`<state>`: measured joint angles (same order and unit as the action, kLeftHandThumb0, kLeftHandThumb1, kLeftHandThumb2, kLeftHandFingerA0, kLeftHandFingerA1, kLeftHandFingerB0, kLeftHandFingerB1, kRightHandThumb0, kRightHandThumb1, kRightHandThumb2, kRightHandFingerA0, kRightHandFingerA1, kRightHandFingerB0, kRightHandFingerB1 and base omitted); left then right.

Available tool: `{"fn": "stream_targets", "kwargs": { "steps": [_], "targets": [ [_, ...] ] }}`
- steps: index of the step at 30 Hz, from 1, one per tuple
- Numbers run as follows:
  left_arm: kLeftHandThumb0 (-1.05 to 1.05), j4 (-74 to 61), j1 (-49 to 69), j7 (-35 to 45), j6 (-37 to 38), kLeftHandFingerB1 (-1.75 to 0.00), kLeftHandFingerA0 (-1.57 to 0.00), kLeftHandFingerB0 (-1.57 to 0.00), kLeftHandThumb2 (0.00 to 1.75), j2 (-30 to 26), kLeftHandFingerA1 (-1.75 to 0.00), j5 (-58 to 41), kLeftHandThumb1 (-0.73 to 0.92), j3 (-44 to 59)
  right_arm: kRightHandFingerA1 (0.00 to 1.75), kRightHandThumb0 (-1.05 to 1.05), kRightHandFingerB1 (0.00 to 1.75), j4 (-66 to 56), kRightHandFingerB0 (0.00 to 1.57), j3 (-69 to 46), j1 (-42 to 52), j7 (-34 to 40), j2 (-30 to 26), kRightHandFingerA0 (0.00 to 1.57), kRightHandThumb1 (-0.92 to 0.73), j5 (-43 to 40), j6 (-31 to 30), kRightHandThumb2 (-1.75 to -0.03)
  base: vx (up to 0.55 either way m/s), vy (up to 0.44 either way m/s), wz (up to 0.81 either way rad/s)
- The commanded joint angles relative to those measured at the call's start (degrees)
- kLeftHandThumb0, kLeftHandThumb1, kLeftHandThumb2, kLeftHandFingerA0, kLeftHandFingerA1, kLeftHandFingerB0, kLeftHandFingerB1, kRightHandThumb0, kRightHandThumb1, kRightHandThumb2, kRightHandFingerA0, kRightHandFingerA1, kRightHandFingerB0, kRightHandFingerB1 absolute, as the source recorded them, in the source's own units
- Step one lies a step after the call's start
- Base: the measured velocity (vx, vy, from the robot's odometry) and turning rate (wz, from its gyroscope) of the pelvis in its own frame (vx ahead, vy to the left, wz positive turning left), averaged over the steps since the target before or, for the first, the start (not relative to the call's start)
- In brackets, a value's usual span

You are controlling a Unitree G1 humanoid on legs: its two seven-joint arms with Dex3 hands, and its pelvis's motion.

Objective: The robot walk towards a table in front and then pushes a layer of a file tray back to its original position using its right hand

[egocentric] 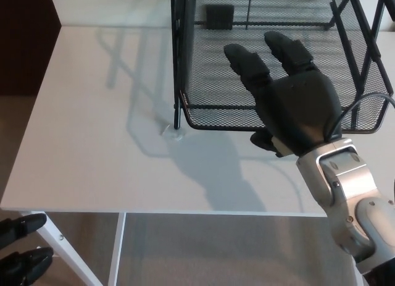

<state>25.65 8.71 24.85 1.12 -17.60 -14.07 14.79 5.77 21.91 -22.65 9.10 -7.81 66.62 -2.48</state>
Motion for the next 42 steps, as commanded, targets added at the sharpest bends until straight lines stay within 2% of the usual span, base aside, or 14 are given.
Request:
{"fn": "stream_targets", "kwargs": {
  "steps": [1,11,16,18,19,20,25,29,31,35,38,39,40,42],
  "targets": [
    [-0.27,0.0,0.1,0.0,-0.9,-0.43,-0.57,-0.50,0.61,-1.1,-0.48,0.4,0.43,0.2,0.20,-0.53,0.24,-5.1,0.05,0.1,3.4,-0.6,-1.7,0.01,-0.34,-2.2,-0.5,-0.74,0.00,0.000,0.00],
    [-0.31,0.0,-0.4,-0.7,-0.7,-0.43,-0.57,-0.48,0.62,-1.9,-0.48,1.7,0.42,-0.6,0.05,-0.66,0.13,-20.4,0.05,2.2,18.3,-0.8,-4.8,0.00,-0.41,-3.1,1.9,-0.77,0.00,0.000,0.00],
    [-0.30,0.8,-0.5,-0.1,-0.3,-0.43,-0.55,-0.48,0.62,-2.0,-0.48,1.4,0.42,-0.6,0.11,-0.66,0.14,-26.0,0.02,1.8,23.9,0.5,-7.4,0.00,-0.40,-3.9,4.2,-0.79,0.00,0.000,0.00],
    [-0.31,0.9,-0.5,0.4,-0.1,-0.44,-0.54,-0.47,0.63,-2.1,-0.48,1.2,0.42,-0.6,0.09,-0.68,0.11,-28.6,0.01,1.3,26.4,0.6,-8.4,0.00,-0.41,-4.4,5.0,-0.79,0.00,0.000,0.00],
    [-0.32,1.1,-0.7,0.5,0.1,-0.44,-0.54,-0.46,0.63,-2.0,-0.48,1.3,0.41,-0.8,0.00,-0.78,0.00,-30.0,0.00,0.9,27.5,0.5,-8.9,0.00,-0.46,-4.6,5.2,-0.82,0.00,0.000,0.00],
    [-0.33,0.8,-0.6,0.3,-0.2,-0.43,-0.54,-0.45,0.63,-2.0,-0.48,1.4,0.41,-0.9,0.11,-0.66,0.12,-31.7,0.00,0.6,28.8,0.2,-9.4,0.00,-0.40,-5.0,5.6,-0.79,0.00,0.000,0.00],
    [-0.33,0.9,-0.4,-0.1,-0.1,-0.43,-0.54,-0.46,0.63,-1.8,-0.48,1.6,0.40,-1.1,0.04,-0.72,0.05,-41.5,0.01,-2.3,37.2,1.5,-12.7,0.00,-0.43,-7.0,9.4,-0.79,0.00,0.000,0.00],
    [-0.32,-0.6,0.7,-0.3,-0.8,-0.44,-0.56,-0.49,0.62,-1.8,-0.48,1.4,0.40,-1.0,0.01,-0.76,0.00,-47.9,0.00,-6.6,45.5,4.8,-14.8,0.00,-0.46,-9.3,13.7,-0.80,0.00,0.000,0.00],
    [-0.35,-3.4,2.9,-0.5,-0.2,-0.44,-0.59,-0.48,0.63,-1.5,-0.49,2.4,0.40,-2.1,0.03,-0.78,0.00,-50.5,0.00,-12.3,53.6,8.3,-16.9,0.00,-0.48,-12.5,17.2,-0.81,0.00,0.000,0.00],
    [-0.39,-7.6,6.3,0.1,-0.2,-0.44,-0.60,-0.45,0.65,-1.8,-0.51,3.2,0.37,-3.7,0.03,-0.78,0.00,-50.5,0.00,-19.9,63.8,13.1,-17.5,0.00,-0.48,-15.5,22.3,-0.81,0.00,0.000,0.00],
    [-0.33,-9.8,10.2,1.2,2.1,-0.36,-0.62,-0.49,0.54,-2.3,-0.43,3.8,0.45,-4.5,0.03,-0.71,0.00,-47.0,0.00,-24.6,71.1,18.3,-16.7,0.00,-0.43,-17.5,27.2,-0.77,0.00,0.000,0.00],
    [-0.39,-12.1,13.1,1.9,2.1,-0.44,-0.59,-0.46,0.65,-2.2,-0.50,3.4,0.39,-4.6,0.06,-0.69,0.03,-42.3,0.01,-26.8,73.6,23.1,-16.6,0.00,-0.42,-18.4,31.0,-0.77,0.00,0.000,0.00],
    [-0.41,-13.1,14.8,2.8,2.7,-0.44,-0.57,-0.45,0.66,-2.3,-0.50,3.1,0.38,-4.7,0.07,-0.67,0.07,-39.9,0.08,-28.0,74.7,25.0,-16.2,0.00,-0.42,-19.0,32.7,-0.78,0.00,0.000,0.00],
    [-0.43,-14.3,17.3,3.1,4.4,-0.44,-0.57,-0.45,0.67,-3.0,-0.50,4.5,0.39,-5.4,0.10,-0.65,0.10,-35.9,0.07,-29.7,75.8,27.5,-15.9,0.00,-0.40,-20.0,35.0,-0.77,0.00,0.000,0.00]
  ]
}}
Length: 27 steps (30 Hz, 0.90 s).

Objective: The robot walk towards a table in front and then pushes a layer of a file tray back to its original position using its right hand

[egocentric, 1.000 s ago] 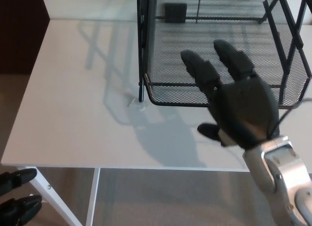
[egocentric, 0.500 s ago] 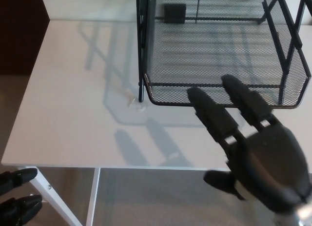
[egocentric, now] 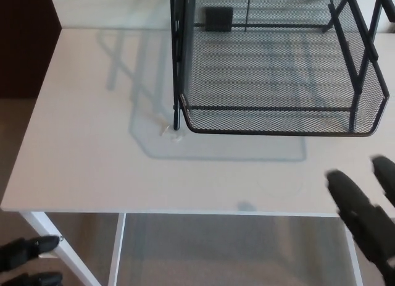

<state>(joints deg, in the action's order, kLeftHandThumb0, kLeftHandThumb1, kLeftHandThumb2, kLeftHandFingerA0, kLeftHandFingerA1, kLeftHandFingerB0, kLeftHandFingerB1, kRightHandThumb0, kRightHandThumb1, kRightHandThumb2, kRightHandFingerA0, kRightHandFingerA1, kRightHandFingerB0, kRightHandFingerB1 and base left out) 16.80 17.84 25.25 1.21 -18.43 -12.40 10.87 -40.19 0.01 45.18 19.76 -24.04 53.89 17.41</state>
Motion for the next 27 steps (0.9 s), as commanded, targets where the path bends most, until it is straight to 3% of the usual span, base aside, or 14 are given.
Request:
{"fn": "stream_targets", "kwargs": {
  "steps": [1,2,5,6,7,9,14,15,16,17,22,27],
  "targets": [
    [-0.34,-6.0,9.2,2.5,4.9,-0.36,-0.63,-0.51,0.54,-2.1,-0.42,3.3,0.45,-1.8,0.05,-0.69,0.06,11.5,0.08,-8.5,8.5,16.8,0.5,0.00,-0.43,-8.0,15.6,-0.77,0.00,0.000,0.00],
    [-0.43,-6.4,10.1,2.5,5.4,-0.45,-0.58,-0.45,0.67,-2.2,-0.51,3.7,0.38,-2.0,0.04,-0.70,0.07,12.9,0.09,-8.9,8.8,16.4,0.7,0.00,-0.44,-9.1,15.9,-0.77,0.00,0.000,0.00],
    [-0.45,-6.7,13.0,4.1,7.5,-0.44,-0.56,-0.44,0.67,-2.5,-0.50,3.6,0.38,-2.7,0.08,-0.68,0.07,21.6,0.05,-9.6,8.0,14.1,1.5,0.00,-0.43,-12.9,15.2,-0.76,0.00,0.000,0.00],
    [-0.37,-7.3,14.0,3.8,7.4,-0.36,-0.60,-0.49,0.54,-2.6,-0.40,4.1,0.44,-3.0,0.03,-0.69,0.06,25.5,0.06,-9.1,7.1,11.5,1.4,0.00,-0.43,-16.0,15.3,-0.74,0.00,0.000,0.00],
    [-0.45,-7.5,14.5,3.7,7.5,-0.44,-0.53,-0.43,0.67,-2.6,-0.48,4.4,0.39,-3.2,0.02,-0.68,0.06,27.7,0.07,-8.8,6.8,9.8,1.4,0.00,-0.43,-18.1,15.7,-0.74,0.00,0.000,0.00],
    [-0.45,-7.1,14.8,4.2,7.2,-0.43,-0.50,-0.41,0.67,-2.4,-0.48,3.7,0.38,-3.3,0.02,-0.69,0.06,31.8,0.06,-8.1,5.8,5.4,2.1,0.00,-0.43,-23.6,15.6,-0.74,0.00,0.000,0.00],
    [-0.45,-7.1,14.9,4.2,7.3,-0.43,-0.50,-0.41,0.67,-2.5,-0.48,3.5,0.38,-3.4,0.02,-0.69,0.06,33.3,0.06,-8.4,5.3,4.8,2.3,0.00,-0.43,-24.4,17.0,-0.74,0.00,0.000,0.00],
    [-0.46,-5.9,14.2,4.3,7.6,-0.43,-0.46,-0.41,0.67,-2.8,-0.47,3.6,0.39,-3.3,0.07,-0.67,0.11,39.7,0.03,-6.6,2.3,-0.2,3.6,0.00,-0.45,-31.8,16.8,-0.72,0.00,0.000,0.00],
    [-0.50,-4.4,13.1,3.9,7.2,-0.44,-0.47,-0.41,0.68,-2.9,-0.48,3.5,0.38,-2.9,0.34,-0.55,0.21,46.5,0.01,-5.4,-1.2,-7.3,6.3,0.00,-0.37,-40.0,15.1,-0.74,0.00,0.000,0.00],
    [-0.50,-2.8,11.9,3.3,6.3,-0.44,-0.47,-0.41,0.68,-3.0,-0.48,3.2,0.38,-2.2,0.34,-0.55,0.21,52.9,0.01,-4.6,-4.7,-14.6,9.5,0.00,-0.37,-47.7,12.7,-0.74,0.00,0.000,0.00],
    [-0.47,2.3,8.2,3.4,5.5,-0.44,-0.47,-0.40,0.69,-3.1,-0.48,0.8,0.40,0.3,0.39,-0.57,0.23,57.5,0.03,-3.2,-7.8,-16.1,11.0,0.00,-0.37,-44.4,12.1,-0.77,0.00,0.000,0.00],
    [-0.47,2.7,9.1,3.8,5.5,-0.44,-0.46,-0.40,0.68,-2.9,-0.47,0.7,0.40,0.5,0.37,-0.56,0.28,62.7,0.02,-5.1,-8.7,-20.7,11.8,0.00,-0.37,-48.2,12.4,-0.76,0.00,0.000,0.00]
  ]
}}
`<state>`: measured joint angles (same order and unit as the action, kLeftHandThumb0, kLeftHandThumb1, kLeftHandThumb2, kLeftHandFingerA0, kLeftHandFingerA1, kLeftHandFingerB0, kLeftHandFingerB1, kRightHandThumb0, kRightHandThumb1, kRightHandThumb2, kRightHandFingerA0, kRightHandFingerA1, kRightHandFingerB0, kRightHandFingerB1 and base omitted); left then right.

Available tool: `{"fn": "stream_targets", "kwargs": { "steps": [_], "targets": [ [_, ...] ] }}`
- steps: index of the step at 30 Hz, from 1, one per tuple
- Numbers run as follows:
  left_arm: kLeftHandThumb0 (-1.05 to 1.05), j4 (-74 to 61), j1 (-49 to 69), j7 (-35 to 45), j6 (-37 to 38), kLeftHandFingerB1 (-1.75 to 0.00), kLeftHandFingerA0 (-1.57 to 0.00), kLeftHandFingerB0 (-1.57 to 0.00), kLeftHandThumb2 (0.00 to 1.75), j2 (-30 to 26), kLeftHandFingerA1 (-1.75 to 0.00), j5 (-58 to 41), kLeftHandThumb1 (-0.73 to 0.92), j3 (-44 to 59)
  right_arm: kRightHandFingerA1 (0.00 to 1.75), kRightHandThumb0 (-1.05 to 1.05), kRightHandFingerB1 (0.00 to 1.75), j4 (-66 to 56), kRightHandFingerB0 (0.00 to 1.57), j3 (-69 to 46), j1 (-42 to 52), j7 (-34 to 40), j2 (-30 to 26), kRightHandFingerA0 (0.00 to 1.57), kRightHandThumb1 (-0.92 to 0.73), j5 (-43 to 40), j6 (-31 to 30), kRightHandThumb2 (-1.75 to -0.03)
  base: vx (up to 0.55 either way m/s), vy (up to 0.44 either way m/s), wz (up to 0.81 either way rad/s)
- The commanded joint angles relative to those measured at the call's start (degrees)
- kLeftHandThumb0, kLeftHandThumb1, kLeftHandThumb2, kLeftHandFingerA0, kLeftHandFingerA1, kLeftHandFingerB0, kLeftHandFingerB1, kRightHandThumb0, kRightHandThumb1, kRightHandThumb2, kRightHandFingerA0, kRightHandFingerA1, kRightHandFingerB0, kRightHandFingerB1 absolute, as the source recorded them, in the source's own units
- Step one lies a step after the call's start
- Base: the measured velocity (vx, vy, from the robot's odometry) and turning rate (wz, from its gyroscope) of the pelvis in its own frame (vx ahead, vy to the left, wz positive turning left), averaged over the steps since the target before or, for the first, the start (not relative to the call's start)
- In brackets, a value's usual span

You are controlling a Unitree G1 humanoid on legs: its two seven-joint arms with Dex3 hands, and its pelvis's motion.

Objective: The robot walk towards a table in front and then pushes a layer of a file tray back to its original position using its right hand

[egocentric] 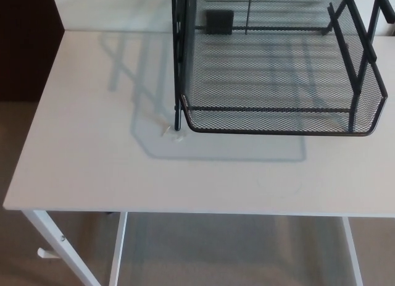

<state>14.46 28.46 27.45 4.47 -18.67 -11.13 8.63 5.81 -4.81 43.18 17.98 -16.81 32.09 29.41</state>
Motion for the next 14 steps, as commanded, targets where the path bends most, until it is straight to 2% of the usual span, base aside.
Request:
{"fn": "stream_targets", "kwargs": {
  "steps": [1,9,10,11,12,14],
  "targets": [
    [-0.47,5.2,-1.5,1.5,2.6,-0.44,-0.46,-0.40,0.68,-2.8,-0.47,-0.3,0.40,2.7,0.37,-0.56,0.28,17.3,0.02,-0.4,-6.8,-19.0,4.5,0.00,-0.37,-26.4,1.0,-0.76,0.00,0.000,0.00],
    [-0.48,7.0,-2.7,2.6,4.7,-0.44,-0.48,-0.38,0.69,-3.0,-0.49,-0.1,0.39,3.0,0.43,-0.60,0.24,18.1,0.04,-0.5,-7.9,-20.4,4.0,0.01,-0.39,-25.6,1.4,-0.77,0.00,0.000,0.00],
    [-0.47,6.9,-3.0,2.4,4.4,-0.44,-0.48,-0.40,0.68,-2.9,-0.49,-0.1,0.39,3.0,0.44,-0.58,0.27,18.0,0.02,-0.6,-8.2,-21.2,4.1,0.03,-0.52,-26.4,1.2,-0.55,0.00,0.000,0.00],
    [-0.47,6.9,-3.2,2.3,4.3,-0.44,-0.48,-0.40,0.68,-2.8,-0.49,-0.1,0.39,3.1,0.44,-0.58,0.27,18.0,0.02,-0.7,-8.2,-21.6,4.1,0.03,-0.52,-26.8,1.2,-0.55,0.00,0.000,0.00],
    [-0.47,6.7,-3.4,2.0,4.1,-0.44,-0.48,-0.40,0.68,-2.7,-0.48,0.0,0.39,3.0,0.40,-0.59,0.24,17.7,0.03,-0.8,-8.5,-21.8,3.9,0.02,-0.38,-26.9,0.7,-0.77,0.00,0.000,0.00],
    [-0.46,6.5,-3.5,1.9,3.9,-0.44,-0.47,-0.40,0.68,-2.6,-0.48,0.0,0.40,3.0,0.40,-0.59,0.24,17.1,0.03,-0.9,-8.3,-22.3,4.0,0.02,-0.38,-27.6,0.7,-0.77,0.00,0.000,0.00]
  ]
}}
